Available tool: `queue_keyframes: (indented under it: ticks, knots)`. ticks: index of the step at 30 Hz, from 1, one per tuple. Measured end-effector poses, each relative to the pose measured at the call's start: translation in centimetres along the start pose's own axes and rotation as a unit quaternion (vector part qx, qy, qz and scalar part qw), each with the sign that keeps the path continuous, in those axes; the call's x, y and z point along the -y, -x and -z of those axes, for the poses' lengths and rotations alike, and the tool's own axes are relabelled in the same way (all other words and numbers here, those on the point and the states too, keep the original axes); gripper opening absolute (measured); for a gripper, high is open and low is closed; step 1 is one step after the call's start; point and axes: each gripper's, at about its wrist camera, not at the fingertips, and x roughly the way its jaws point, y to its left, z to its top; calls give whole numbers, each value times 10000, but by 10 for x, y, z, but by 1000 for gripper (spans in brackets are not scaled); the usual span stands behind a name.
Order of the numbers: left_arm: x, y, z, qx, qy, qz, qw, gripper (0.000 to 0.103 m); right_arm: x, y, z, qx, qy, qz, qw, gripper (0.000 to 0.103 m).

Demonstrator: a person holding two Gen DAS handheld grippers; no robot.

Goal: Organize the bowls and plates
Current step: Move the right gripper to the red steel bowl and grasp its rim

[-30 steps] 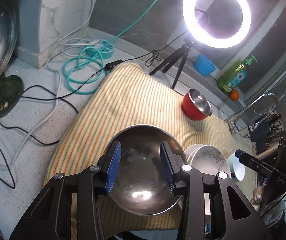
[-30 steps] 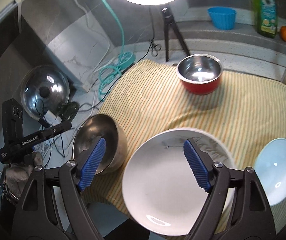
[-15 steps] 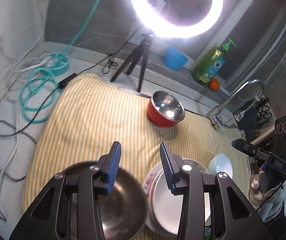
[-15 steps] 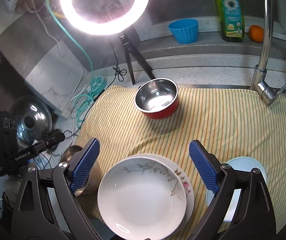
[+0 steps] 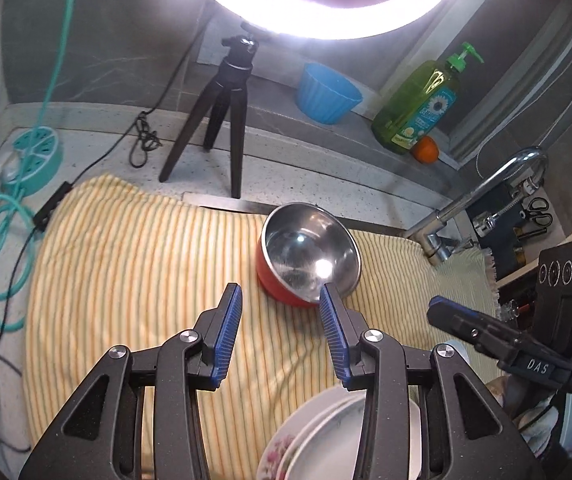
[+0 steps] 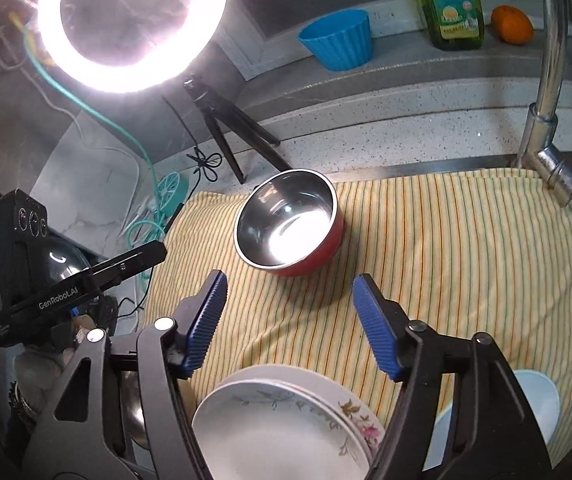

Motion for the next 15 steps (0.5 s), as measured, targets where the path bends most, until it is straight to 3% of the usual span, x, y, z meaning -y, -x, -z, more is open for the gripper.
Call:
queue_keyframes:
  ticks: [7, 15]
  knots:
    - [-9, -49, -25, -453, 80, 72, 9989, 38, 23, -27, -15, -138, -510, -122, 9985, 60]
    - [-20, -79, -36, -719, 237, 71, 9971, 38, 30, -52, -26, -319, -657, -90, 9973, 54]
